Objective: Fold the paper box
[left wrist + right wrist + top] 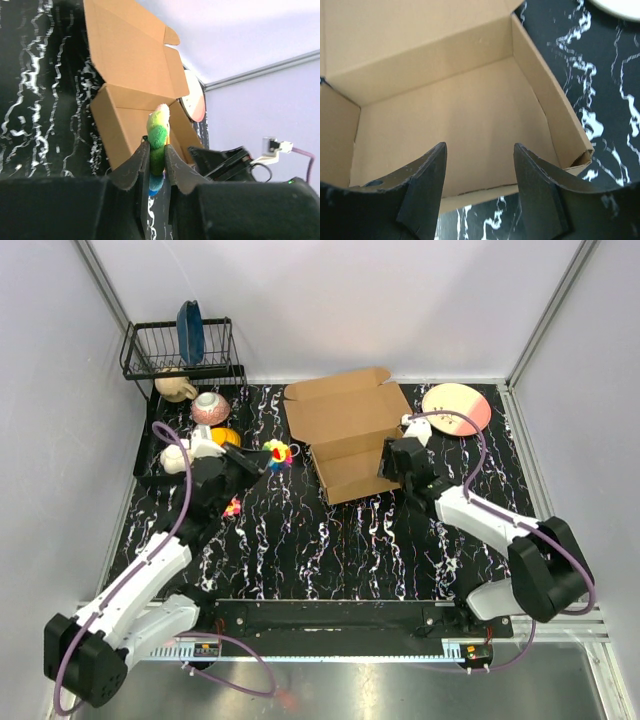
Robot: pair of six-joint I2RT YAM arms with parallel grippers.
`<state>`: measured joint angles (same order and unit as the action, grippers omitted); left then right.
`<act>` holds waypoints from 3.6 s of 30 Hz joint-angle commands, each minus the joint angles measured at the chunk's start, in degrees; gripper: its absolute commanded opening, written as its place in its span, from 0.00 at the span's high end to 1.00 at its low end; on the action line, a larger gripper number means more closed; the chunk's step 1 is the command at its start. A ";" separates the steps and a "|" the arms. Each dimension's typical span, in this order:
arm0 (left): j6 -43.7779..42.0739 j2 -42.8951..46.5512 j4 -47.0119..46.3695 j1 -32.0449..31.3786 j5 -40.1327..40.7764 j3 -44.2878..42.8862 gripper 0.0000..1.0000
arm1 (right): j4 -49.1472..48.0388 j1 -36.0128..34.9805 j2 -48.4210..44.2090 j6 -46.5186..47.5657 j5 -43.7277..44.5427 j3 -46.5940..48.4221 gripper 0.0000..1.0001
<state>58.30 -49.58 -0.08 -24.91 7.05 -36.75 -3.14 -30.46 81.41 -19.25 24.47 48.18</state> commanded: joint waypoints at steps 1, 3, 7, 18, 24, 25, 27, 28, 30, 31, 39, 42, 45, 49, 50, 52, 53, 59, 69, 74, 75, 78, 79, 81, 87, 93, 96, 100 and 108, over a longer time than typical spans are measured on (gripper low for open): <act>-0.74 -4.02 -10.20 -3.04 -1.42 -4.46 0.82 | 1.02 -2.06 -5.98 -3.07 1.20 -4.40 0.39; -0.91 -7.53 -13.35 -5.14 -2.21 -5.52 0.82 | 1.55 -2.50 -7.48 -4.48 0.76 -5.73 0.38; -1.96 -16.05 -16.44 -9.98 -3.44 -10.34 0.81 | 2.69 -2.85 -10.03 -6.33 -0.04 -8.62 0.39; 0.14 -42.51 -26.90 -16.75 -5.11 -15.18 0.75 | 2.70 -2.94 -15.83 -7.47 0.14 -12.76 0.39; -3.37 -51.93 -27.69 -16.49 -3.88 -19.23 0.54 | 2.08 -2.85 -15.84 -7.47 -0.12 -12.94 0.38; -3.89 -52.37 -27.78 -16.40 -3.88 -19.67 0.53 | 2.08 -2.94 -15.93 -7.56 -0.21 -12.94 0.38; -4.60 -52.90 -25.34 -16.23 -3.53 -20.55 0.51 | 2.17 -2.85 -16.54 -7.56 -0.12 -12.94 0.38; -5.91 -52.72 -24.54 -16.31 -3.53 -21.07 0.51 | 2.34 -2.94 -16.98 -7.47 0.05 -13.03 0.38; -7.23 -51.58 -22.17 -16.31 -2.75 -21.08 0.51 | 2.43 -2.94 -18.82 -7.56 1.72 -12.85 0.39; -8.11 -51.14 -21.12 -16.23 -2.22 -20.73 0.51 | 2.52 -2.94 -19.26 -7.56 2.51 -12.68 0.38; -13.38 -46.66 -13.29 -16.40 1.47 -17.22 0.51 | 6.39 -2.07 -11.91 -3.78 17.18 -3.55 0.27; -14.18 -45.96 -11.44 -16.40 2.53 -15.99 0.51 | 6.39 2.84 -5.85 -5.80 14.57 -0.74 0.26; -14.18 -44.03 -13.45 -16.40 2.97 -12.66 0.50 | 3.59 5.67 -0.82 -6.08 10.61 0.51 0.25; -14.71 -42.53 -14.16 -16.40 2.45 -10.54 0.50 | -0.63 5.85 4.37 -2.65 8.50 2.09 0.25; -14.62 -42.35 -14.07 -16.32 2.36 -9.92 0.50 | -0.82 5.85 6.29 -2.47 8.40 2.61 0.25; -14.27 -41.65 -14.16 -16.32 2.36 -8.26 0.50 | -0.73 5.85 8.14 -2.02 7.44 2.79 0.26; -13.84 -40.86 -14.60 -16.40 2.36 -7.46 0.50 | -0.64 5.85 8.42 -2.11 7.26 2.36 0.26; -12.95 -36.39 -14.78 -16.40 2.27 -3.59 0.50 | -2.49 5.41 6.23 -2.90 1.47 -3.52 0.29; -11.11 -26.89 -11.09 -17.19 1.65 1.15 0.51 | 2.51 -6.71 -2.74 -11.76 2.34 -13.11 0.34; -11.02 -20.66 -8.80 -17.54 2.26 5.11 0.51 | 6.30 -9.36 -10.03 -16.78 1.90 -17.32 0.35; -10.84 -19.69 -8.28 -17.55 2.70 5.55 0.51 | 6.65 -9.44 -11.00 -17.23 1.72 -17.68 0.35; -10.75 -14.86 -7.66 -17.55 5.15 6.78 0.50 | 9.11 -9.62 -14.43 -18.37 3.65 -17.60 0.31; -11.02 -13.36 -7.31 -17.55 5.95 6.26 0.50 | 10.42 -9.62 -16.09 -18.20 4.27 -16.73 0.30; -12.68 -8.88 -5.21 -17.37 9.36 5.03 0.46 | 12.09 -9.62 -17.85 -17.23 6.29 -15.41 0.27; -15.50 -4.03 -3.53 -9.74 10.02 -0.16 0.34 | 17.20 -9.45 -23.31 -11.70 12.79 -8.20 0.24; -15.14 -12.98 -6.67 2.57 3.77 -8.75 0.31 | 16.06 1.77 -20.25 -6.76 8.34 1.38 0.23; -15.59 -20.01 -11.77 7.32 -1.76 -13.15 0.29 | 9.16 12.25 -17.52 -8.00 -0.64 4.02 0.23; -14.80 -31.15 -17.40 14.34 -11.51 -18.17 0.27 | -4.93 16.56 -12.69 -5.90 -7.31 5.42 0.22; -4.69 -44.10 -37.97 23.76 -34.02 -18.36 0.27 | -7.30 23.59 8.13 -3.08 -22.79 18.61 0.20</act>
<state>48.62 -91.13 -23.73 -3.97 -13.50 -54.26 -4.43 -10.02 83.33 -24.80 11.81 62.87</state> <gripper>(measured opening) 0.733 0.797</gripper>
